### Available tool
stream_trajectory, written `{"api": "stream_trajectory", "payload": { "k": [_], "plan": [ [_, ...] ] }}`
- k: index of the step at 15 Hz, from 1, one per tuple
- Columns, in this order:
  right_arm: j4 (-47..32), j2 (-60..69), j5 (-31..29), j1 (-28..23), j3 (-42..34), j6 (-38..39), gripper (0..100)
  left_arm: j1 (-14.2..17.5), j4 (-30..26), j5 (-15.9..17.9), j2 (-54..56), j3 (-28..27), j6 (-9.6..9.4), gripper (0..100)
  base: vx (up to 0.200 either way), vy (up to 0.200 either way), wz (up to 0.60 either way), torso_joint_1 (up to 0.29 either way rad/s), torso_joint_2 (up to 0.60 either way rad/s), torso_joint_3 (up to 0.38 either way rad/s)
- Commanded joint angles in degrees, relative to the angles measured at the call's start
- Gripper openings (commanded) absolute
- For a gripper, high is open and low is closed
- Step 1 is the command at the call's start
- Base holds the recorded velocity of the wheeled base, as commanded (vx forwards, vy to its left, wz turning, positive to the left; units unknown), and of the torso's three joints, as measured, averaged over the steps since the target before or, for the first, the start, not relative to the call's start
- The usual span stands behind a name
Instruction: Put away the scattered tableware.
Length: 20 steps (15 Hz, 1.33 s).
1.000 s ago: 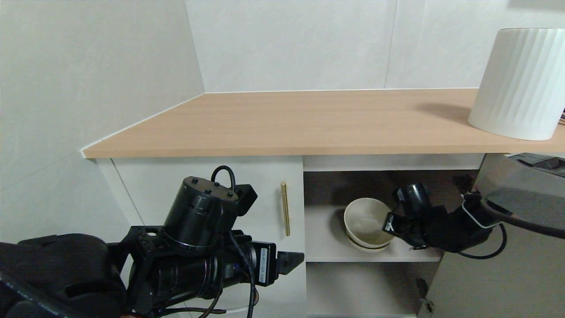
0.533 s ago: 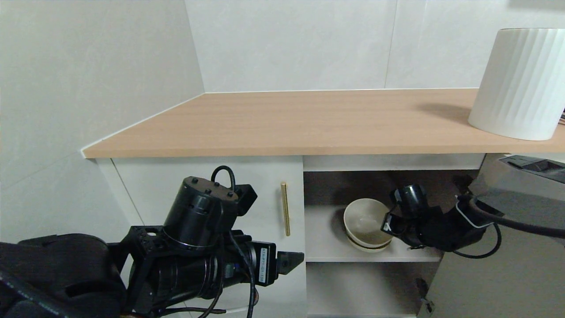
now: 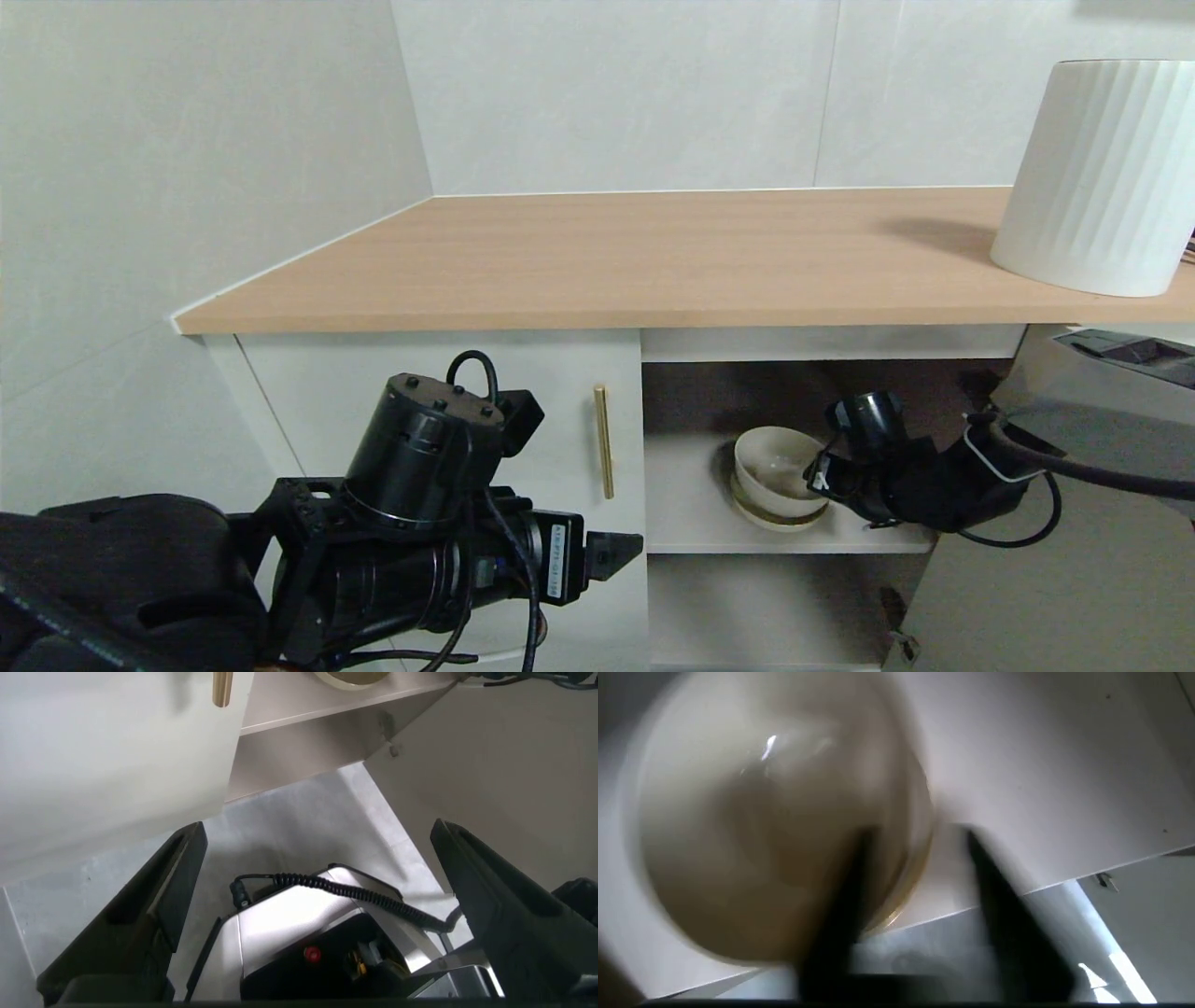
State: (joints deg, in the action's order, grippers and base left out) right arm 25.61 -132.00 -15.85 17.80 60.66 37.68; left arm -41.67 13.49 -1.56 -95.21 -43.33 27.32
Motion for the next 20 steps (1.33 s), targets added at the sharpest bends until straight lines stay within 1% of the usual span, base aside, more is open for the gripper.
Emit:
{"api": "stream_trajectory", "payload": {
  "k": [1, 7, 9, 10, 11, 12, 14, 16, 17, 18, 19, 20],
  "plan": [
    [0.0, 0.1, 0.0, 0.0, 0.0, 0.0, 100, 0.0, 0.0, 0.0, 0.0, 0.0, 0.01, 100, 0.000, 0.000, 0.00, 0.000, 0.00, 0.000],
    [-0.4, 1.1, 0.0, 0.4, -0.7, 0.0, 100, 0.1, 0.0, -0.3, 0.5, -0.1, 0.01, 100, 0.000, 0.000, 0.00, 0.000, 0.00, 0.000],
    [-0.4, 4.5, 0.3, 0.5, -3.4, -0.4, 100, 1.3, -0.2, -0.3, 2.6, 0.1, 0.01, 100, 0.000, 0.000, 0.00, 0.000, 0.00, 0.000],
    [-1.1, 7.2, 0.5, 1.2, -5.3, -1.7, 100, 2.5, -0.3, -0.3, 4.3, 1.0, 0.01, 100, 0.000, 0.000, 0.00, 0.000, 0.00, 0.000],
    [-5.7, 12.7, 0.6, 2.3, -7.7, -4.1, 100, 4.4, -0.3, 0.0, 7.6, 3.1, -0.07, 100, 0.000, 0.000, 0.00, 0.000, 0.00, 0.000],
    [-9.5, 17.0, 1.0, 3.6, -9.2, -4.5, 100, 6.0, -0.4, 0.0, 9.4, 3.8, -0.16, 100, 0.000, 0.000, 0.00, 0.000, 0.00, 0.000],
    [-15.8, 27.6, 3.9, 6.4, -13.3, -6.3, 100, 7.7, -0.6, -0.2, 14.3, 6.5, -0.34, 100, 0.000, 0.000, 0.00, 0.000, 0.00, 0.000],
    [-17.5, 35.6, 6.4, 7.5, -17.0, -9.0, 100, 8.1, -0.7, -0.4, 18.8, 9.0, -0.51, 100, 0.000, 0.000, 0.00, 0.000, 0.00, 0.000],
    [-18.0, 38.4, 6.6, 8.0, -18.7, -9.2, 100, 8.7, -0.8, -0.4, 20.4, 10.5, -0.60, 100, 0.000, 0.000, 0.00, 0.000, 0.00, 0.000],
    [-19.2, 43.5, 6.6, 8.5, -21.6, -10.3, 100, 10.5, -0.8, -0.4, 22.5, 12.5, -1.13, 100, 0.000, 0.000, 0.00, 0.000, 0.00, 0.000],
    [-21.7, 47.5, 6.8, 8.8, -23.3, -12.4, 100, 11.4, -0.9, -0.4, 23.9, 13.3, -1.30, 100, 0.000, 0.000, 0.00, 0.000, 0.00, 0.000],
    [-26.0, 52.0, 7.0, 10.8, -23.8, -13.7, 100, 13.0, -0.8, -0.4, 25.2, 13.7, -1.30, 100, 0.000, 0.000, 0.00, 0.000, 0.00, 0.000]
  ]
}}
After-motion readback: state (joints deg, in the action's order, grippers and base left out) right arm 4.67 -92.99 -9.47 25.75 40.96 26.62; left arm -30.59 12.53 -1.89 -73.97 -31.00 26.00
